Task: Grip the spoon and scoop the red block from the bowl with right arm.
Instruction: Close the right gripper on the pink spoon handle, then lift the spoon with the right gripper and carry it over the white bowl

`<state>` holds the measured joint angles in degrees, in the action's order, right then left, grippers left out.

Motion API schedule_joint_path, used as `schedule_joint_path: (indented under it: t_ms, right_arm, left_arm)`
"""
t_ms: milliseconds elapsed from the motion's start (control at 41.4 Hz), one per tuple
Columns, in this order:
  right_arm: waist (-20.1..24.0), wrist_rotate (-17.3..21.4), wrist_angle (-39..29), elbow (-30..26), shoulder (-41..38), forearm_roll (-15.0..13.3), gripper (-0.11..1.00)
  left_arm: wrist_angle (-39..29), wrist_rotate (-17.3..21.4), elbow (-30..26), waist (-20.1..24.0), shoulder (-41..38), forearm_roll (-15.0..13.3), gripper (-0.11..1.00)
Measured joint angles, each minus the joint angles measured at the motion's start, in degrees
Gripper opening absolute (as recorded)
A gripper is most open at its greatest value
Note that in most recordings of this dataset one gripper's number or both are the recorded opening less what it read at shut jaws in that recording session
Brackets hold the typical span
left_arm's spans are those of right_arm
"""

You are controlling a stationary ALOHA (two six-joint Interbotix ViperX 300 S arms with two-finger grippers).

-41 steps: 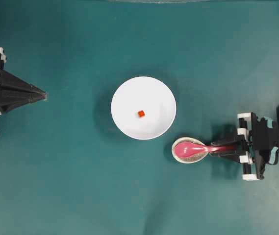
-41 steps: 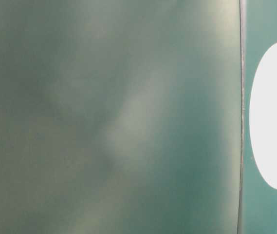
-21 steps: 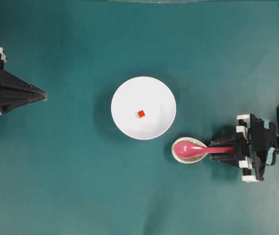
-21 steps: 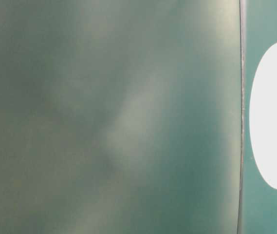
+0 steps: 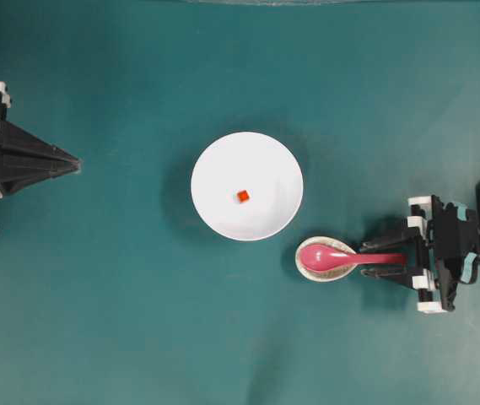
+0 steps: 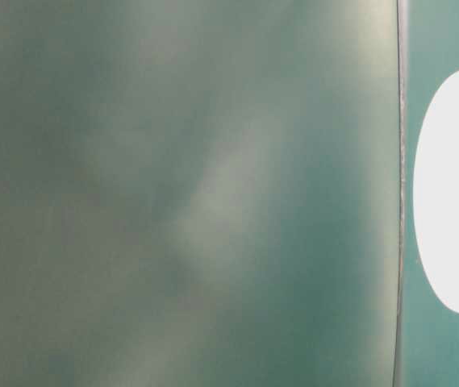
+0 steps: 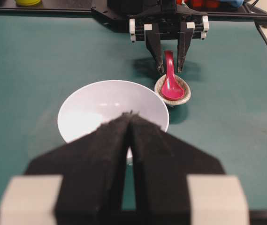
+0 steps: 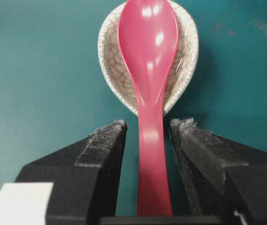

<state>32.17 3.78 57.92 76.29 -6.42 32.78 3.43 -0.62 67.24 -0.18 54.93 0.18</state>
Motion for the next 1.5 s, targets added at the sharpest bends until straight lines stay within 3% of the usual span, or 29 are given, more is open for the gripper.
schedule_joint_path:
  t_ms: [362,701,1063,1281,1498]
  right_arm:
    - [0.00,0.00,0.44,0.00,0.00,0.00,0.48]
    - [0.00,0.00,0.44,0.00,0.00,0.09,0.26]
    - [0.00,0.00,0.44,0.00,0.35,0.09,0.25]
    - [-0.35,-1.23,-0.88,0.18,5.19,0.09,0.25]
    - [-5.19,-4.92,-8.00,0.09,14.41,0.09,0.25]
  left_arm:
    - [0.00,0.00,0.00,-0.09,0.00,0.00,0.00]
    - [0.00,0.00,0.00,-0.09,0.00,0.00,0.00]
    - [-0.53,0.00,0.00,-0.09,0.00,0.00,0.00]
    - [-0.62,0.00,0.00,-0.09,0.00,0.00,0.00]
    - [-0.62,0.00,0.00,-0.09,0.00,0.00,0.00]
